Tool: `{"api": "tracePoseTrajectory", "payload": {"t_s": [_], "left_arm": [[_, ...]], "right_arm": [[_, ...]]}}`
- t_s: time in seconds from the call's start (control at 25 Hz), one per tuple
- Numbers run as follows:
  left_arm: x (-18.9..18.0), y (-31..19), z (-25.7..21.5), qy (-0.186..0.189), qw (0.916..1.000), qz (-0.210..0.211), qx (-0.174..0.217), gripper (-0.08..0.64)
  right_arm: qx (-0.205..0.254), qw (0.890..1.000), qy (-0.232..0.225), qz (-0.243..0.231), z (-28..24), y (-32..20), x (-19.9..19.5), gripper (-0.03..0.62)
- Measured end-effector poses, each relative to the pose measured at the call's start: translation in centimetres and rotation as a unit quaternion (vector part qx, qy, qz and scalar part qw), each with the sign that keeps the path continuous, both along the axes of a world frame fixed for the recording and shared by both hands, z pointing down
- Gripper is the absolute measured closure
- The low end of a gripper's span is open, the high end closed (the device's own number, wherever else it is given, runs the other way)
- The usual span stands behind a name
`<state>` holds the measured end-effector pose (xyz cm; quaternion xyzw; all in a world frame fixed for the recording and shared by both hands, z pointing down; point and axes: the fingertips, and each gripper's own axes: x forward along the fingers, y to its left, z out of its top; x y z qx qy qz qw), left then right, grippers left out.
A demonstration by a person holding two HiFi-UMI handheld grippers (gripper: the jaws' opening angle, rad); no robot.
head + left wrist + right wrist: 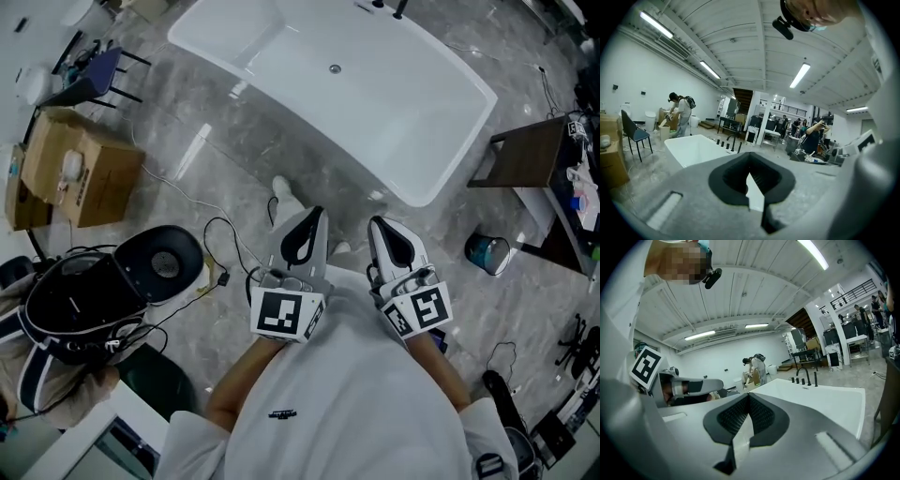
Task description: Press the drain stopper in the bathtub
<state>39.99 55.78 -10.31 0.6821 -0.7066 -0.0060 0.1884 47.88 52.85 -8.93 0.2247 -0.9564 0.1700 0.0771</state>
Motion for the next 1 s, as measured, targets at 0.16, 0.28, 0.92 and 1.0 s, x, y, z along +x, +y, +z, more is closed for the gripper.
{"api": "tracePoseTrajectory", "payload": {"t_s": [0.16,0.28,0.92,1.0], "left_arm": [[-5.3,-3.1,1.2,0.008,1.0,0.003,-0.003,0.558],[-11.6,-6.1,0.9,0.018,0.9998,0.006,-0.004,0.558],[-32.8,-16.1,0.6,-0.003,0.9992,0.036,0.018,0.558],[-34.0,-17.3,0.3,-0.002,0.9991,0.033,0.027,0.558]], "right_arm": [[-0.005,1.0,0.011,-0.013,1.1,-2.8,-5.5,0.59],[-0.01,0.999,0.023,-0.022,1.3,-5.7,-11.4,0.59],[-0.03,0.999,0.009,-0.01,2.0,-15.5,-33.9,0.589],[-0.035,0.999,0.011,-0.012,2.4,-16.4,-35.1,0.59]]}}
